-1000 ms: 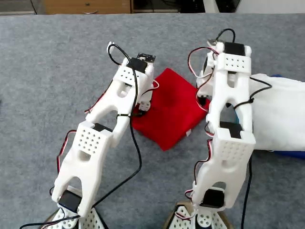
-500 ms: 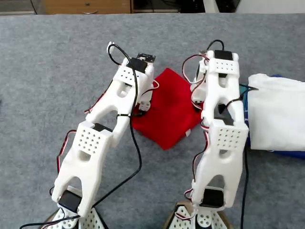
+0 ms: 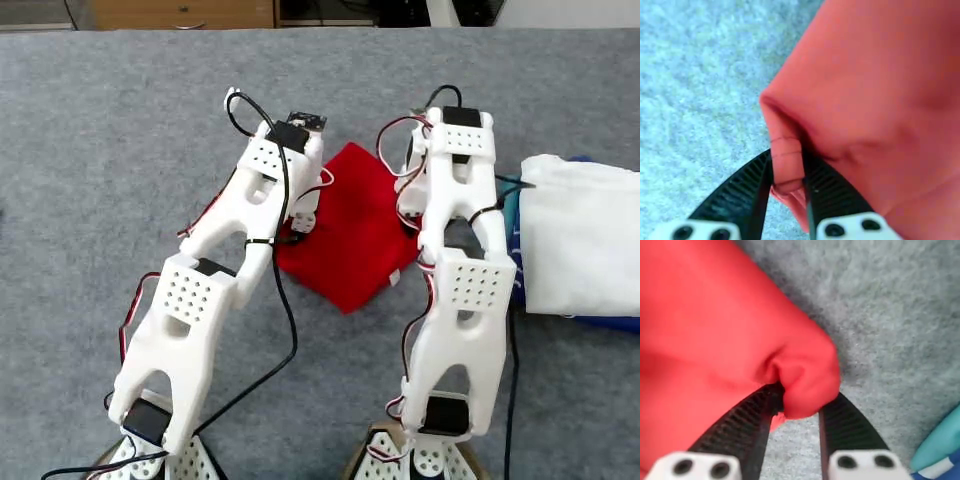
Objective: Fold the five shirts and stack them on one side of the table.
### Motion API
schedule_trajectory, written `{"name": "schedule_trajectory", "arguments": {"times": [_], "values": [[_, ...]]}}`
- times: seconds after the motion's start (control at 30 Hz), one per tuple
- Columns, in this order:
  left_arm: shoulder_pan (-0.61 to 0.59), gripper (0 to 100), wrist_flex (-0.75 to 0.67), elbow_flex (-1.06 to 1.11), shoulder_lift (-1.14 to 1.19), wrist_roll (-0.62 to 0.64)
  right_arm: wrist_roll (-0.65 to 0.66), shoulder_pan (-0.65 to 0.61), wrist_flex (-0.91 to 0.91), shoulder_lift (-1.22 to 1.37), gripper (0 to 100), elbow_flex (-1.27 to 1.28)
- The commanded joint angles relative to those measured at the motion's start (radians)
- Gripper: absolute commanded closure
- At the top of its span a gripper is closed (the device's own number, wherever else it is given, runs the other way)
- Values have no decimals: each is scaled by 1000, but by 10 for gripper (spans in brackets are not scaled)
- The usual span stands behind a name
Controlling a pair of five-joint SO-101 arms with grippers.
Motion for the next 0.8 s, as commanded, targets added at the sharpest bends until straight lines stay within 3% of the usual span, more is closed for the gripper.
{"name": "schedule_trajectory", "arguments": {"times": [0.0,0.33,0.77], "values": [[0,981,11,3,10,-6,18,-27,-12,4,917,-42],[-6,981,12,-2,2,-6,28,-19,25,-4,996,-101],[-28,982,91,-43,-139,-5,267,5,100,-97,997,-206]]}}
